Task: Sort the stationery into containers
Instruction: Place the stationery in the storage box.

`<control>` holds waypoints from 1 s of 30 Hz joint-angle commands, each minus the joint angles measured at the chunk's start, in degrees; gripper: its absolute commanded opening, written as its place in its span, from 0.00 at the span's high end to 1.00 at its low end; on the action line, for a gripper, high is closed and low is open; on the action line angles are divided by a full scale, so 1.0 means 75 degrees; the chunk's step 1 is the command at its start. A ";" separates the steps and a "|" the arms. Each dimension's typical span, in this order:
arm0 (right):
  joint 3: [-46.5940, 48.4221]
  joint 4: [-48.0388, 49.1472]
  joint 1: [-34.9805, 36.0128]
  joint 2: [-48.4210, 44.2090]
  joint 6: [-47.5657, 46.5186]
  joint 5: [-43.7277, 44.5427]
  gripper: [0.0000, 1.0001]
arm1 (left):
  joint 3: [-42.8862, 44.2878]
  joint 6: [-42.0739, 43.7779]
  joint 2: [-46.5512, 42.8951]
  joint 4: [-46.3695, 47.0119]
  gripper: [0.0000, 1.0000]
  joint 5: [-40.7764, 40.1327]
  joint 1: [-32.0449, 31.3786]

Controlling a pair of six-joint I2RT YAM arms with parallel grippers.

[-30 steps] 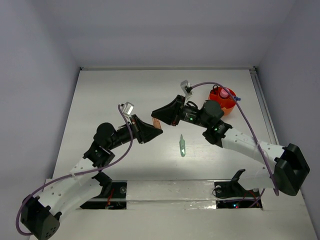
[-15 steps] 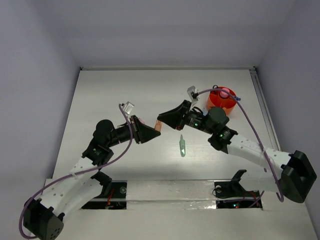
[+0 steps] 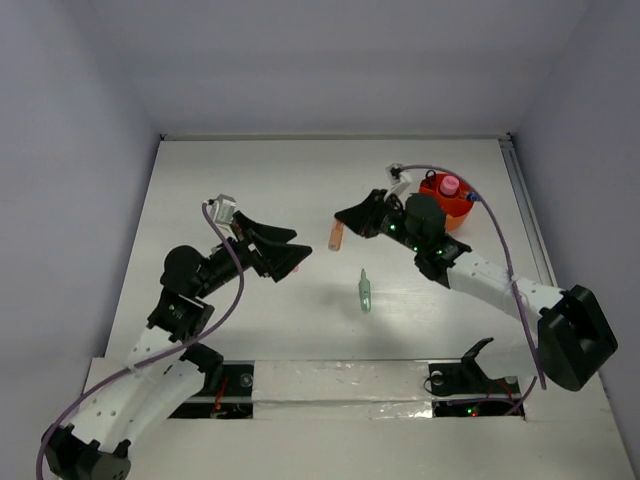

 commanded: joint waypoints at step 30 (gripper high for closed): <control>0.0059 0.3774 -0.2344 0.1725 -0.7369 0.6514 1.00 | 0.1342 0.3796 -0.1230 -0.4378 0.01 -0.3236 0.0008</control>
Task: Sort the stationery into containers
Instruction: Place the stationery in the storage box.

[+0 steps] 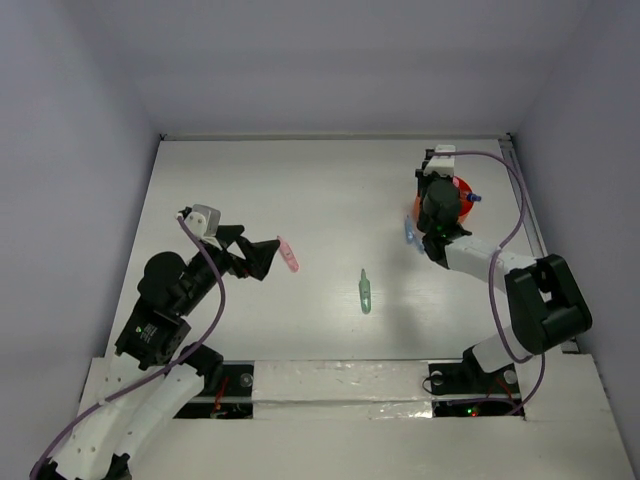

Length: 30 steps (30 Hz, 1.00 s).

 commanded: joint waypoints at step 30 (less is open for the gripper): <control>0.0059 -0.0383 -0.0498 0.0432 0.0779 -0.0832 0.24 | -0.0007 0.0101 0.0091 0.0227 0.01 -0.0168 0.0008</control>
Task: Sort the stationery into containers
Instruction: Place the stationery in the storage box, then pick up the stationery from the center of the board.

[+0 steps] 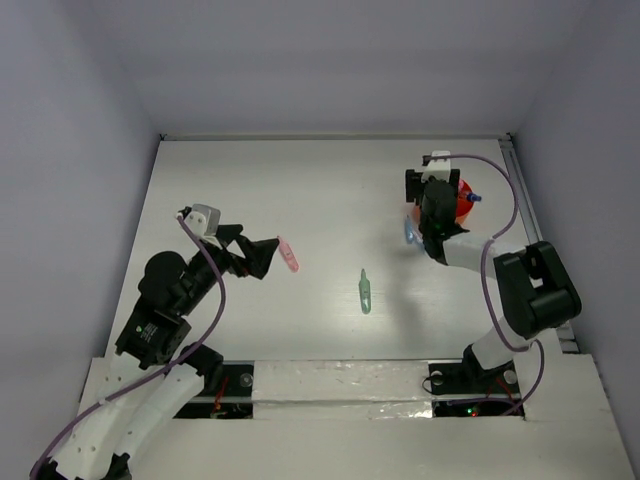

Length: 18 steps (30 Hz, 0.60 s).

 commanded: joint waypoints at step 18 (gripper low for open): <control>-0.1173 -0.8007 0.3555 -0.3746 0.6081 -0.3307 0.53 | 0.0028 -0.0326 0.0738 0.0437 0.01 0.0475 0.0218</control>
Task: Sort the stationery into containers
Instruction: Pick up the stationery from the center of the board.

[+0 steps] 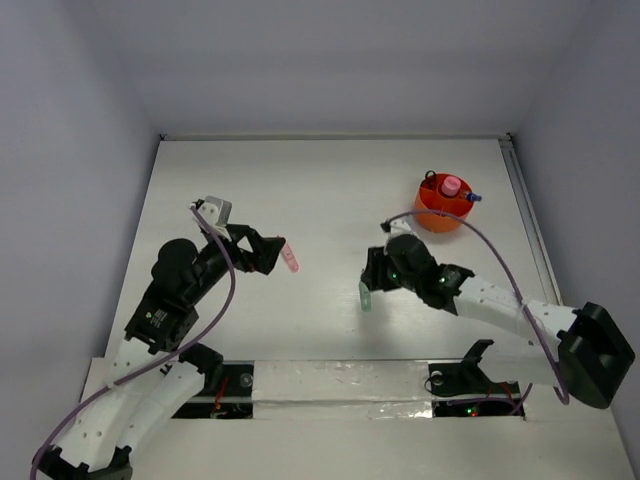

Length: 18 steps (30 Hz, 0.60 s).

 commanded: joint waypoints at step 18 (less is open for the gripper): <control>-0.0565 -0.1304 0.2157 0.1830 0.2879 0.1499 0.42 | -0.0218 -0.1180 0.0425 0.0915 0.01 0.0735 0.0105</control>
